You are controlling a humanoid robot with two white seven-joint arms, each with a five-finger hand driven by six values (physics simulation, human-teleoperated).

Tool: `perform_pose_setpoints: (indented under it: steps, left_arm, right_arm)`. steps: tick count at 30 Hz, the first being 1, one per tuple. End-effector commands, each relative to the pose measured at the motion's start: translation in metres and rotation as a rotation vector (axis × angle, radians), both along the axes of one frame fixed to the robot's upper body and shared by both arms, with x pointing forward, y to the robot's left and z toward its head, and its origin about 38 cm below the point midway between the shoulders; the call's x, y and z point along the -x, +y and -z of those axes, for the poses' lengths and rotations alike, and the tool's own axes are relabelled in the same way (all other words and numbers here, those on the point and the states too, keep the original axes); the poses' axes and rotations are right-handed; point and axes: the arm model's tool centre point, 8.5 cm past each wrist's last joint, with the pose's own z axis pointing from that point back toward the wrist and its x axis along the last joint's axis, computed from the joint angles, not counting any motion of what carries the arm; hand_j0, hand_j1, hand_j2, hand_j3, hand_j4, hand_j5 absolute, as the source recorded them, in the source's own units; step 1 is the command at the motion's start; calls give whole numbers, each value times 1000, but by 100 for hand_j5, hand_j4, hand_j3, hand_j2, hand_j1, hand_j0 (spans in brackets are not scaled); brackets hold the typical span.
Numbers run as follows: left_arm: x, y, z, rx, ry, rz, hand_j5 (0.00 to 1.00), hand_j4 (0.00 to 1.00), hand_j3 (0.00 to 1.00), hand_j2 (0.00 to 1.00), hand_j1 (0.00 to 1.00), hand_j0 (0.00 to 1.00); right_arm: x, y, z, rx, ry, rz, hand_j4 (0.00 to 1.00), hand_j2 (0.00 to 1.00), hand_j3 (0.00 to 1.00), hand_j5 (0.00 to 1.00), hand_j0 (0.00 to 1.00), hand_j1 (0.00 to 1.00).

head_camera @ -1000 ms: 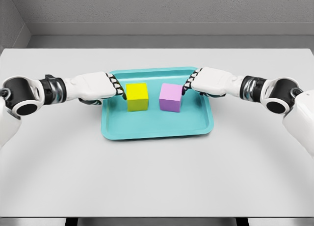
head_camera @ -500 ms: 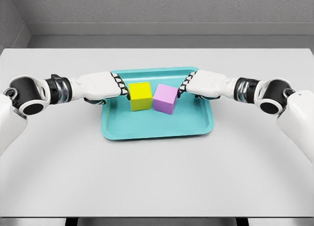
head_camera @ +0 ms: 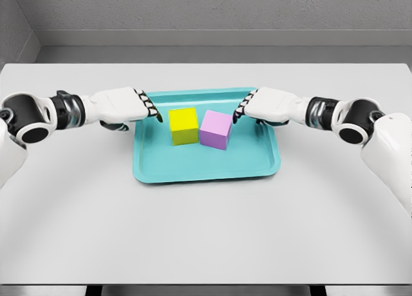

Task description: Push two cubes

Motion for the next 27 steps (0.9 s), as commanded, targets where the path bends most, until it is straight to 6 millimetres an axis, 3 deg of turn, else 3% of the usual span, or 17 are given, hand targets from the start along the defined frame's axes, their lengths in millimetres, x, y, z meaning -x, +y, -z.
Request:
perform_pose_setpoints:
  steps: [1, 12, 18, 22, 27]
  left_arm:
    - [-1, 0, 3, 7, 12, -7, 80, 80, 80, 80, 80, 80]
    - [-4, -6, 0, 15, 5, 0, 80, 80, 80, 80, 80, 80]
    - [-4, -20, -1, 38, 0, 21, 80, 80, 80, 80, 80, 80]
    - [-5, -20, -3, 40, -3, 20, 80, 80, 80, 80, 80, 80]
    - [-8, -12, -1, 35, 5, -1, 80, 80, 80, 80, 80, 80]
  right_arm:
    - [-1, 4, 5, -10, 16, 4, 66, 66, 66, 66, 66, 66]
    - [-6, 11, 4, -11, 20, -1, 66, 66, 66, 66, 66, 66]
    - [-7, 13, 3, -9, 18, -4, 65, 65, 65, 65, 65, 65]
    - [-7, 27, 0, -7, 12, -32, 65, 65, 65, 65, 65, 65]
    - [-8, 25, 1, -4, 15, -28, 66, 66, 66, 66, 66, 66]
